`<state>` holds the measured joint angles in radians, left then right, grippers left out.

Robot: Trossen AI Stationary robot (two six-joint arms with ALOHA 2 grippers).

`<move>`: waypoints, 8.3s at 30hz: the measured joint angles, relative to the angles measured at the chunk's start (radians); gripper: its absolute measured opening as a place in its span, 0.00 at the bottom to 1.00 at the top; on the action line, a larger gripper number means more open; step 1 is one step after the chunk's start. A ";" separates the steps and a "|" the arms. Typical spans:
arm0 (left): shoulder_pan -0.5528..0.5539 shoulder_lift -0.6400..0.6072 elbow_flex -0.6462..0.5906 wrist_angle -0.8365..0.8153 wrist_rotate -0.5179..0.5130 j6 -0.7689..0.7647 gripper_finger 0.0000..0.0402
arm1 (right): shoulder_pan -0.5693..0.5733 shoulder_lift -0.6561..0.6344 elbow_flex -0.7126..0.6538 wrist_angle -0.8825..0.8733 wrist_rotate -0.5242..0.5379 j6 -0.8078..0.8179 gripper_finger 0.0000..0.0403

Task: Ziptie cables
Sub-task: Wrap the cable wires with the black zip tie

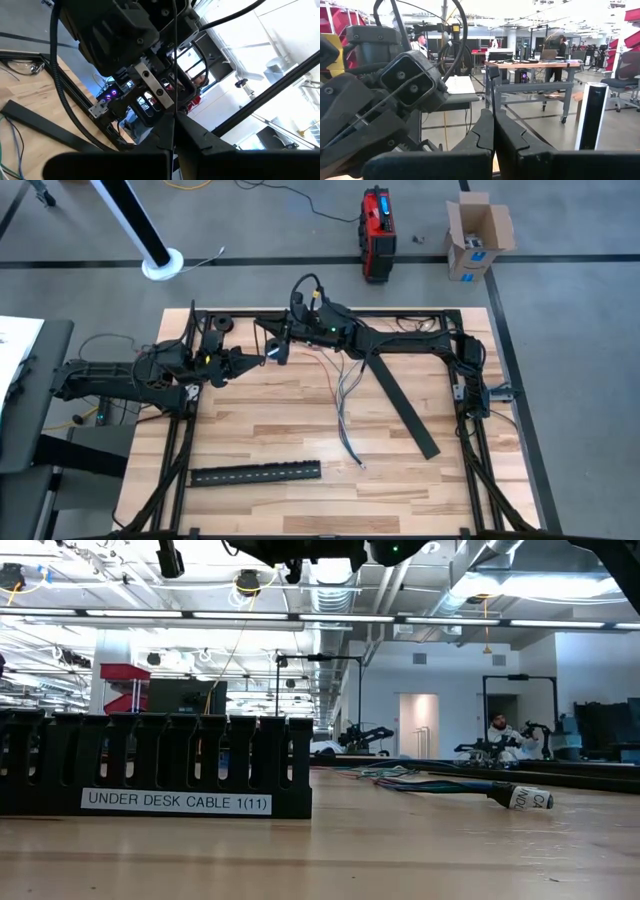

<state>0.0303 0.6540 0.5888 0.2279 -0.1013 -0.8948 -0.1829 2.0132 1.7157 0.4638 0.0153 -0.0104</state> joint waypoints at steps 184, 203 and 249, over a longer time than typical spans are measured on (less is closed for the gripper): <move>-0.002 -0.165 0.000 -0.154 0.331 -0.695 0.53 | 0.247 0.000 0.000 -0.110 0.015 -0.625 0.00; 0.136 -0.231 0.126 -0.392 0.180 0.273 0.54 | 0.235 0.000 0.000 -0.105 0.010 -0.452 0.00; 0.135 -0.072 0.151 -0.225 0.444 0.321 0.49 | 0.226 0.000 0.000 -0.085 0.007 -0.418 0.00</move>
<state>0.1654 0.5817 0.7395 0.0029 0.3431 -0.5737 0.0433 2.0130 1.7157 0.3790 0.0223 -0.4286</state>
